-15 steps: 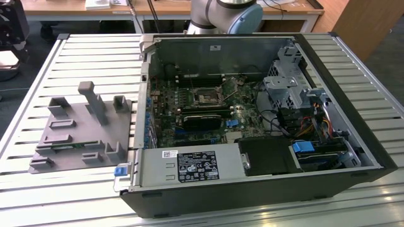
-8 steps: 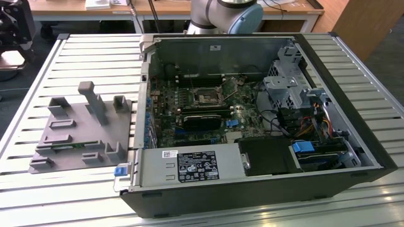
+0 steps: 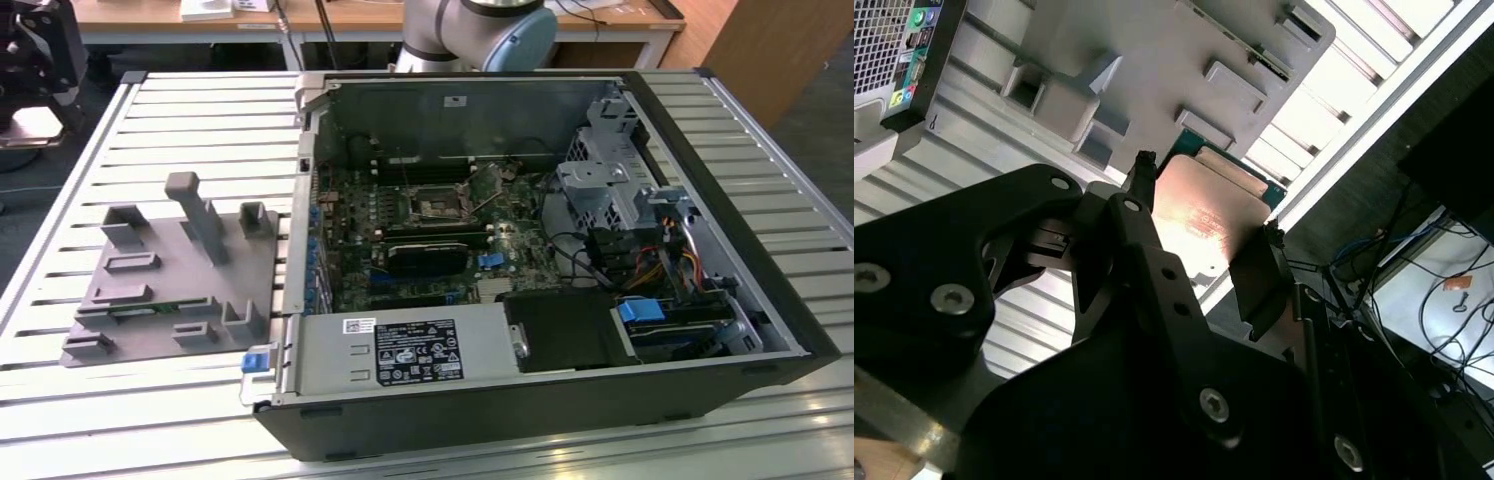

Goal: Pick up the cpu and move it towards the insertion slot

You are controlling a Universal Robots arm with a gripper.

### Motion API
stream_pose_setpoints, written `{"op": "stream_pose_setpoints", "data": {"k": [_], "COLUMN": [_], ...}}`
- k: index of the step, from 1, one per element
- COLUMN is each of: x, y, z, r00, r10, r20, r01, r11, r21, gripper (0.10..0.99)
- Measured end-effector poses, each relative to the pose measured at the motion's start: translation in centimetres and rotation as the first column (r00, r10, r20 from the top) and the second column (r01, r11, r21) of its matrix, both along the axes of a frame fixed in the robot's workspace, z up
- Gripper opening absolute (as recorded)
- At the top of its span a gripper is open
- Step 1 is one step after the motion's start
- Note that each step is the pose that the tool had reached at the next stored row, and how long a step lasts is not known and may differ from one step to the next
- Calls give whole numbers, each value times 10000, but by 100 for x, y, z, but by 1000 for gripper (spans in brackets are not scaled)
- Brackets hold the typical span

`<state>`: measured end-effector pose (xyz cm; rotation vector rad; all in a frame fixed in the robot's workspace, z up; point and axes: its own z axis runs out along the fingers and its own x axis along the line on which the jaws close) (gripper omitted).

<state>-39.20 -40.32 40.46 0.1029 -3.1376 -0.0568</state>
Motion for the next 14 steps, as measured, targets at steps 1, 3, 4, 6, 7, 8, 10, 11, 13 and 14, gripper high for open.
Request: {"op": "stream_pose_setpoints", "data": {"k": [1,3,4,6,7,8,10,11,13,14], "x": [8,20,27,39,46,53,68,75,90,97], "y": [0,0,0,0,0,0,0,0,0,0], "z": [0,0,-1,0,0,-1,0,0,-1,0], "r00": [10000,10000,10000,10000,10000,10000,10000,10000,10000,10000], "r10": [0,-1,0,0,0,0,0,0,0,-1], "r20": [1,0,1,0,0,1,1,0,1,1], "r01": [0,1,0,0,0,0,0,0,0,1], "r11": [10000,10000,10000,10000,10000,10000,10000,10000,10000,10000], "r21": [1,1,1,0,0,1,1,1,1,1], "gripper": [549,549,549,549,549,549,549,549,549,549]}}
